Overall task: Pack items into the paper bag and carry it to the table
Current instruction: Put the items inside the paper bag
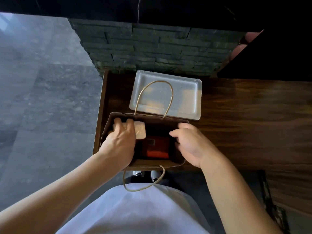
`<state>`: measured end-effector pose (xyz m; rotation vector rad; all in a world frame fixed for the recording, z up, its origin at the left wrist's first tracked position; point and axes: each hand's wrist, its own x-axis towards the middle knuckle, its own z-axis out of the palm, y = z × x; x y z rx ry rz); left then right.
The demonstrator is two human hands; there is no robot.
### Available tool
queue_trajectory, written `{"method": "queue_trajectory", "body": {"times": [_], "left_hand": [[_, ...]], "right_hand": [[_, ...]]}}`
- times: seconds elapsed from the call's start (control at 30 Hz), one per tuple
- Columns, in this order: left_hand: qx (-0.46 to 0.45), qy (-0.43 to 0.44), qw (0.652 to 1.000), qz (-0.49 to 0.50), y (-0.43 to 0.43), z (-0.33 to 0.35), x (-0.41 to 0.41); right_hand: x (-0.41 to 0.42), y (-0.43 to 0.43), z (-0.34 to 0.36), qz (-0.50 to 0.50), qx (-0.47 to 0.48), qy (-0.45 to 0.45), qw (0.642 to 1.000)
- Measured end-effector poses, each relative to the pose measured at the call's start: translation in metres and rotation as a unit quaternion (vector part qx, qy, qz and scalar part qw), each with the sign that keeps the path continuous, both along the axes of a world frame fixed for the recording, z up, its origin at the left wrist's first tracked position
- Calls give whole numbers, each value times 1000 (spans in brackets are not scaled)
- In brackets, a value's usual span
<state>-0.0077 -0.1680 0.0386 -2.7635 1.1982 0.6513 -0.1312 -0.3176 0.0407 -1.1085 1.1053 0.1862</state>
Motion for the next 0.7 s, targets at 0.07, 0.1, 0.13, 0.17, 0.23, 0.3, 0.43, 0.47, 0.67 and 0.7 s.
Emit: {"method": "queue_trajectory", "body": {"times": [0.07, 0.1, 0.13, 0.17, 0.23, 0.3, 0.43, 0.47, 0.67, 0.7], "left_hand": [[-2, 38, 999, 29, 0, 0, 6], [8, 66, 996, 57, -2, -1, 9], [30, 100, 990, 90, -4, -1, 13], [54, 143, 981, 123, -7, -4, 16], [47, 249, 945, 207, -13, -11, 18], [-13, 359, 886, 294, -19, -16, 15], [-7, 546, 726, 417, -28, -24, 9], [8, 572, 699, 429, -29, -27, 8], [47, 561, 705, 432, -35, -48, -6], [57, 548, 718, 424, -37, -50, -10]], "right_hand": [[-2, 1, 3, -4, 9, -11, 1000], [-3, 1, 3, -11, 10, -9, 1000], [-3, 1, 2, -14, 5, -5, 1000], [-2, 1, 1, -7, -2, 1, 1000], [4, 6, -3, 28, -6, 28, 999], [12, 13, -5, 55, 14, 54, 997], [27, 26, -12, 38, 54, 88, 994], [29, 27, -14, 42, 33, 105, 993], [43, 35, -29, 1, 27, 145, 989], [45, 36, -31, 5, 23, 144, 989]]}}
